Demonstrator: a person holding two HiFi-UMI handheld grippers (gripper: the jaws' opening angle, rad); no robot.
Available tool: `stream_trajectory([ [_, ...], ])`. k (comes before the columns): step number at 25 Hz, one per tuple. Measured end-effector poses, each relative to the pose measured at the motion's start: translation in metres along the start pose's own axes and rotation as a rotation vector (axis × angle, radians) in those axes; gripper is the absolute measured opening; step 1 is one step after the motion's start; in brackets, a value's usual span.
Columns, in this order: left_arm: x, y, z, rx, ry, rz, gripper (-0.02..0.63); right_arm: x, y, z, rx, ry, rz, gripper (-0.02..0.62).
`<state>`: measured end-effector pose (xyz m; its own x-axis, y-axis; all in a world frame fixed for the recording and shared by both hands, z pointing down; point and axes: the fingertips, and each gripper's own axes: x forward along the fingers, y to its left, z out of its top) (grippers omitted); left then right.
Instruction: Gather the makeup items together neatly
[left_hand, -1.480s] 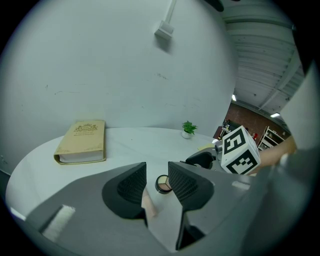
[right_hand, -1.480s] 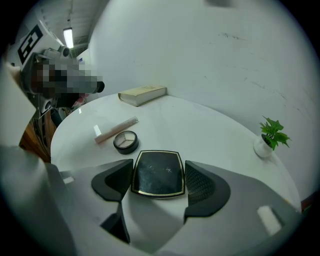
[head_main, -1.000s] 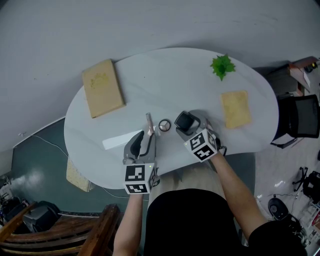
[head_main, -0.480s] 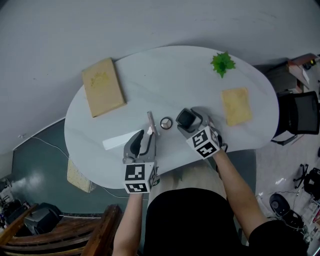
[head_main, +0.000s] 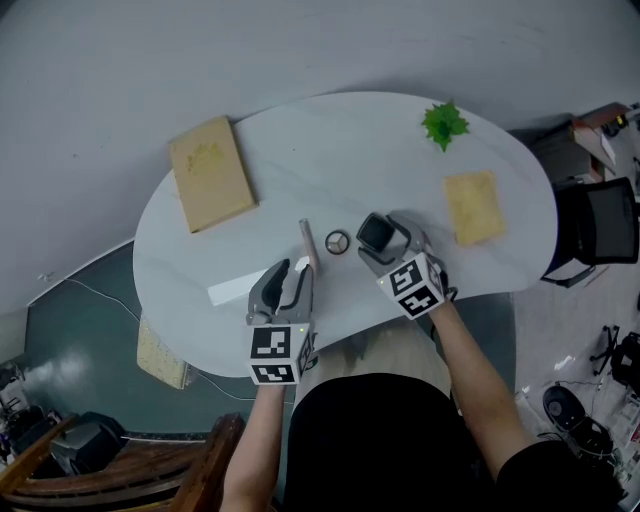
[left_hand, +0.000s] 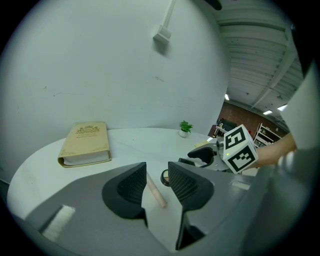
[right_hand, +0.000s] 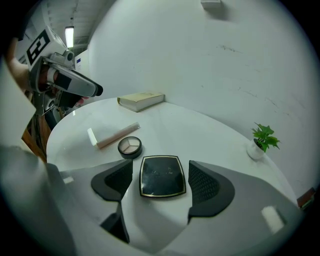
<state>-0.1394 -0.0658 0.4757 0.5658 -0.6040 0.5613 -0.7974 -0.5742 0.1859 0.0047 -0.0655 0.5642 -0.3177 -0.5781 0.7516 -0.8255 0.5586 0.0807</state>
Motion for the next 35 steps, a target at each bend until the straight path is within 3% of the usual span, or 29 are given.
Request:
stream_trajectory([
  [11,-0.013,-0.015,0.001,0.012,-0.024,0.018,0.136,-0.031,0.011,0.003,-0.003,-0.037,-0.019,0.339],
  [19,-0.028,-0.048,-0.007,-0.006,-0.038,0.056,0.135,-0.066,0.027,-0.006,-0.03,-0.067,0.022,0.324],
  [35,-0.092,-0.13,-0.03,-0.014,-0.114,0.128,0.135,-0.17,0.071,-0.025,-0.081,-0.206,0.061,0.118],
])
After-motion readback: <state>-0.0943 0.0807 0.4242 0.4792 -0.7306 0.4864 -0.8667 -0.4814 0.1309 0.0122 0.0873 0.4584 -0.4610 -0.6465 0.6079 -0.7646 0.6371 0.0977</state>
